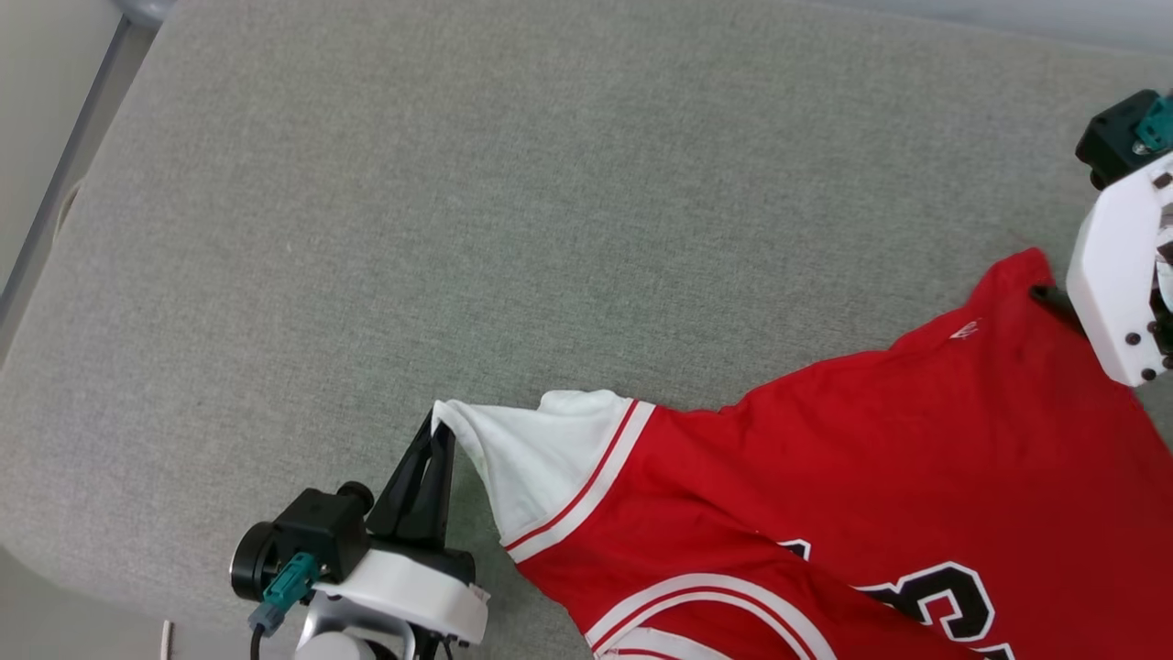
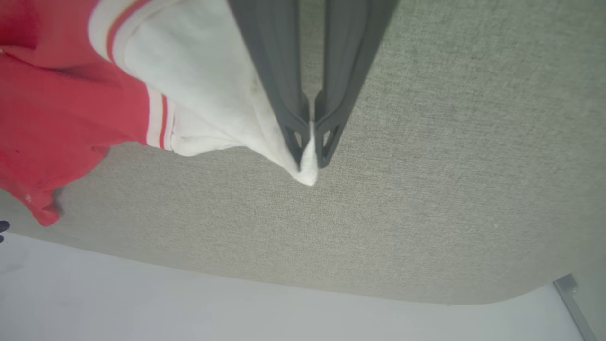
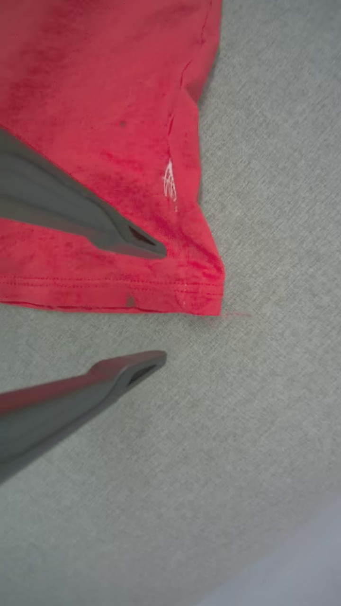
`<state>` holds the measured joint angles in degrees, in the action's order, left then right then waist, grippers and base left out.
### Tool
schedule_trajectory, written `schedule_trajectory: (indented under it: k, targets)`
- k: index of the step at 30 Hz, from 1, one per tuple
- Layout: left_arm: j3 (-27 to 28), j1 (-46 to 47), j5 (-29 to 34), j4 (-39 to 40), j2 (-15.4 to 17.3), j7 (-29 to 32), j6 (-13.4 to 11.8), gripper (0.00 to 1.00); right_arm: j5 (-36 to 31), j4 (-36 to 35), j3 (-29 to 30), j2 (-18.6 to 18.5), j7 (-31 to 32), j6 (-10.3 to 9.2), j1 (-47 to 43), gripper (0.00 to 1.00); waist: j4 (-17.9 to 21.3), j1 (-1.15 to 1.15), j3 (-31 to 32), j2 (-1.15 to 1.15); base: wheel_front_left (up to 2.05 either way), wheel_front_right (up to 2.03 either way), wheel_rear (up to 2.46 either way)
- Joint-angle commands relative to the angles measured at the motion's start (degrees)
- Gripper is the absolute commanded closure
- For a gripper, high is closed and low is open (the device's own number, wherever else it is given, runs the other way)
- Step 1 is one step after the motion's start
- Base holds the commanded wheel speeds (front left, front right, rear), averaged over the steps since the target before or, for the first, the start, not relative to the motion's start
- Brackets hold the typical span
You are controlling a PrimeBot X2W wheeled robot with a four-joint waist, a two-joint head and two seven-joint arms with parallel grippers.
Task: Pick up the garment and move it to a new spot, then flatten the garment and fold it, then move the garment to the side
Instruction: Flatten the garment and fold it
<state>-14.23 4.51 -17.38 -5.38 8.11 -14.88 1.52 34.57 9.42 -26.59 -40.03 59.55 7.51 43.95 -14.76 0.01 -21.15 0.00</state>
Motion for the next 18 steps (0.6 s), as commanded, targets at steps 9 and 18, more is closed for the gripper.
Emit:
schedule_trajectory:
  k: [9, 18]
  targets:
    - [-0.32, 2.63, 0.93, 0.16, -1.52, -0.42, 0.70, 1.00, 0.52, 9.24, -8.79, 1.10, -0.54, -0.04, 1.45, 0.00, -1.88, -0.01, -3.75, 0.00, 0.00, 0.00, 0.00]
    - [0.64, 2.52, 1.58, -0.07, -1.93, -0.43, 0.87, 1.00, 3.18, 12.74, -14.10, 0.50, -6.23, -0.04, 2.17, 1.00, -1.48, -0.01, -3.60, 0.00, 0.00, 0.00, 0.00]
